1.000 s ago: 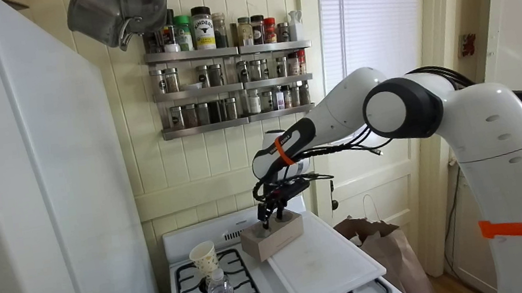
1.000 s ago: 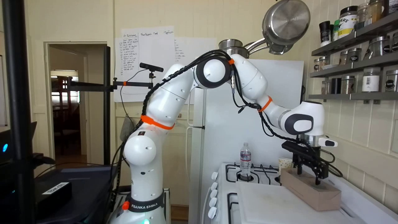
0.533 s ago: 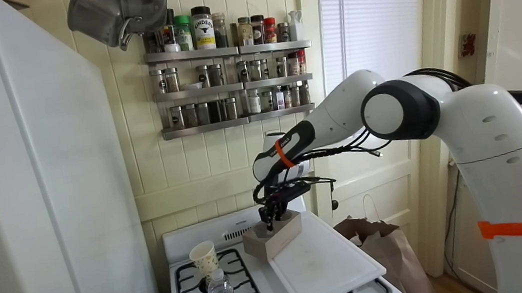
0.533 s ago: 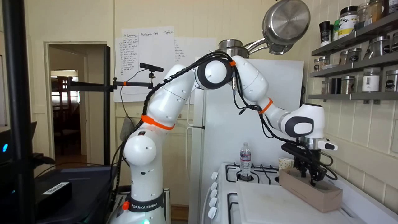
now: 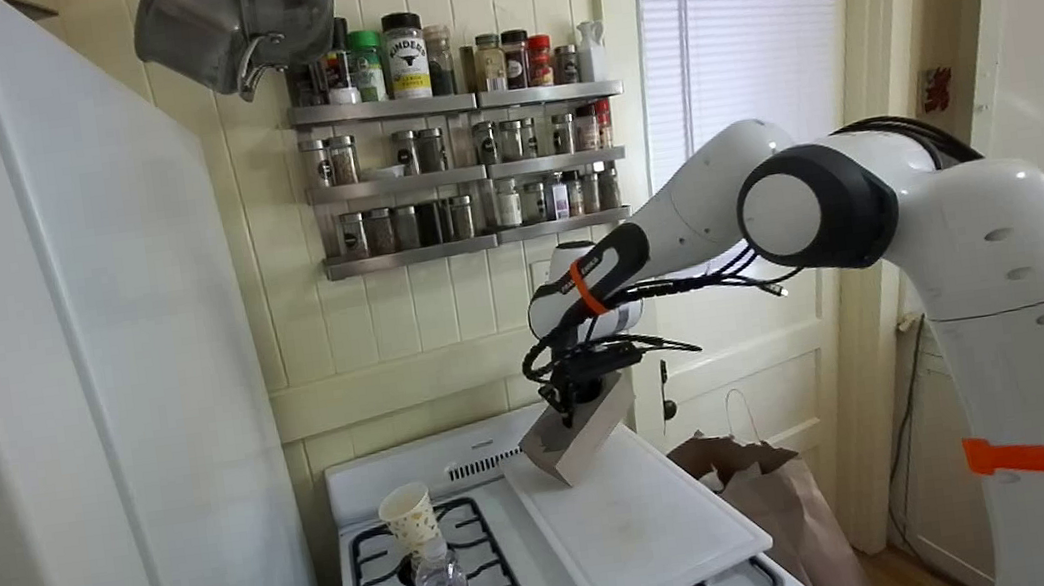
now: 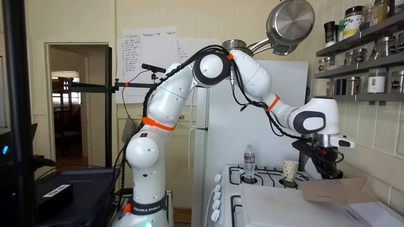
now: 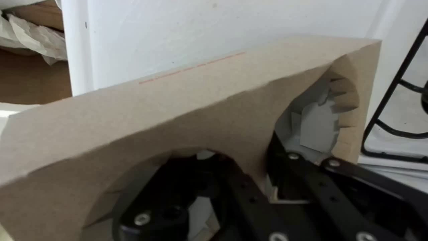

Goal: Adjust the cup holder on the cutting board

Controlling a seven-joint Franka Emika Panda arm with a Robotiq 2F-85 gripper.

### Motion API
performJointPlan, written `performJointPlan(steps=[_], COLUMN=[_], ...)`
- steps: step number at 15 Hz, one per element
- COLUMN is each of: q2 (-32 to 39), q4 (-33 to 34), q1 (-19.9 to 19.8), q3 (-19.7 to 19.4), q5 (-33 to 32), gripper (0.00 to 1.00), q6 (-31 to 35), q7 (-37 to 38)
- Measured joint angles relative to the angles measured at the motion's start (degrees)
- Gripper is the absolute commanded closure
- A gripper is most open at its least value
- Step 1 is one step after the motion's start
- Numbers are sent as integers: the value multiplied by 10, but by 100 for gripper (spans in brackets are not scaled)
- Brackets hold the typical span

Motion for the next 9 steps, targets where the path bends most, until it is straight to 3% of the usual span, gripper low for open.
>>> performJointPlan(steps=[4, 9], q2=[-2, -9], q4=[-14, -34], q1=[-8, -31], q3=[-2, 8], q5=[25, 115], gripper=[99, 95], q6=[-2, -5], q7=[20, 11])
